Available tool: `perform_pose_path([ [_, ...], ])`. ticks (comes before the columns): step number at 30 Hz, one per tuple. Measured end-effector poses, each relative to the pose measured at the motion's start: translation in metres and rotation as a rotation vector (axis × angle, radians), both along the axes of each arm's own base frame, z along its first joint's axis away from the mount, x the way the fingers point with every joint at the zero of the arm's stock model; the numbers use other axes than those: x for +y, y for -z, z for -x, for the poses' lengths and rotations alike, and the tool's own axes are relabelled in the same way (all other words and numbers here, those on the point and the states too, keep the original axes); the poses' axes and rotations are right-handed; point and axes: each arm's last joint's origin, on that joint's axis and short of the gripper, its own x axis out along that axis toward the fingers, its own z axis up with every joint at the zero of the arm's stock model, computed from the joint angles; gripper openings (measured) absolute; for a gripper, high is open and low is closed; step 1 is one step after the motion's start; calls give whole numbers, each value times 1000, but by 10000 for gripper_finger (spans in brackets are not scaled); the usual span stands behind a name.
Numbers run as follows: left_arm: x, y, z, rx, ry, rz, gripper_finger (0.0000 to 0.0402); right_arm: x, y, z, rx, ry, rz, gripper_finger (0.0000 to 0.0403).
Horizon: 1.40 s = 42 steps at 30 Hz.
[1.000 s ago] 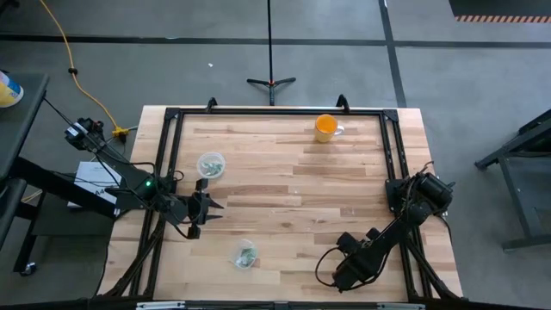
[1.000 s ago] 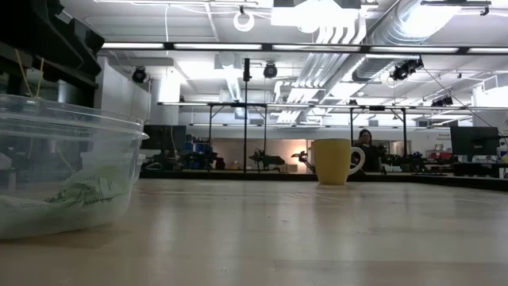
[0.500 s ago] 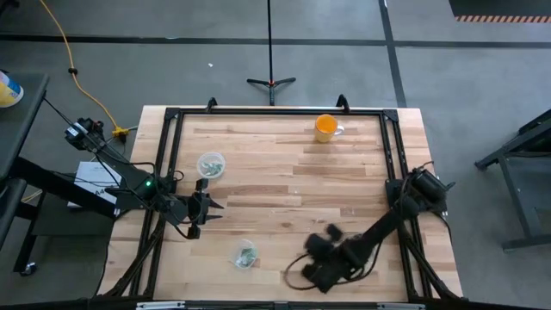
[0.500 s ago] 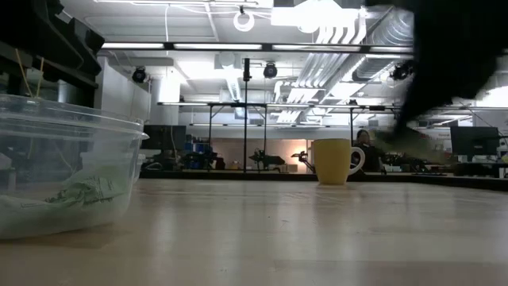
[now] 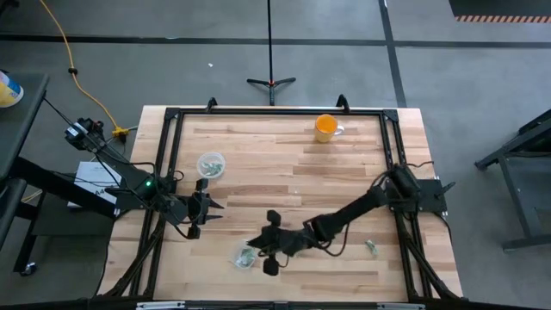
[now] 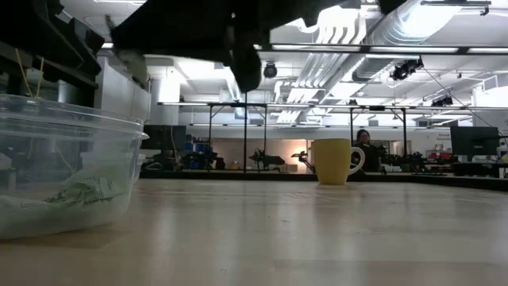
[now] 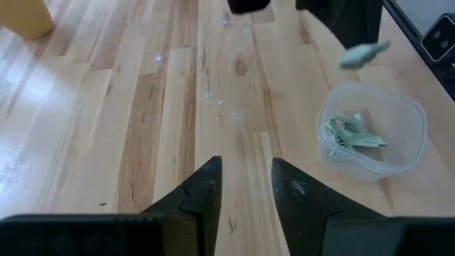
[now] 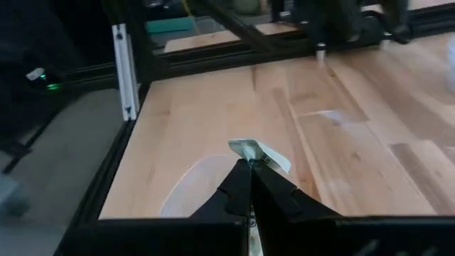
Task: Pick and place items into bin
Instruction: Put the stevia packet into the bottom transparent bin
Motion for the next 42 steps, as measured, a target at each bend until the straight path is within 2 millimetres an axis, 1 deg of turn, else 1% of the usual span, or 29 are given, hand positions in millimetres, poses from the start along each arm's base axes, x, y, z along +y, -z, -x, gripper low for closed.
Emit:
perform_pose_path([
  [2, 0, 0, 0, 1, 0, -1, 159, -3, 4, -4, -6, -45, -5, 1],
  [5, 0, 0, 0, 3, 0, -2, 159, -2, 8, -6, -12, -116, -14, 1],
  [10, 0, 0, 0, 2, 0, -2, 159, -1, 10, -7, -18, -162, -10, 1],
  [13, 0, 0, 0, 1, 0, -1, 159, -1, 10, -7, -22, -168, -4, 11],
  [16, 0, 0, 0, 2, 0, -1, 159, -3, 10, -8, -27, -153, 16, 36],
  [21, 0, 0, 0, 2, 0, -2, 159, -11, 10, -11, -16, -150, 10, 103],
  [26, 0, 0, 0, 3, 0, -2, 159, -12, 7, -12, -10, -218, -39, 160],
  [28, 0, 0, 0, 2, 0, -2, 159, -12, 7, -9, 55, -244, -85, 174],
  [31, 0, 0, 0, 3, 0, -2, 159, -16, 5, 5, 265, -216, -144, 180],
  [35, 0, 0, 0, 3, 0, -2, 159, -16, -14, 35, 466, -73, -143, 174],
  [37, 0, 0, 0, 3, 0, -2, 159, -12, -29, 55, 542, 7, -147, 168],
  [39, 0, 0, 0, 2, 0, -1, 159, -7, -42, 80, 635, 76, -161, 162],
  [42, 0, 0, 0, 2, 1, -1, 159, 2, -51, 120, 762, 261, -123, 152],
])
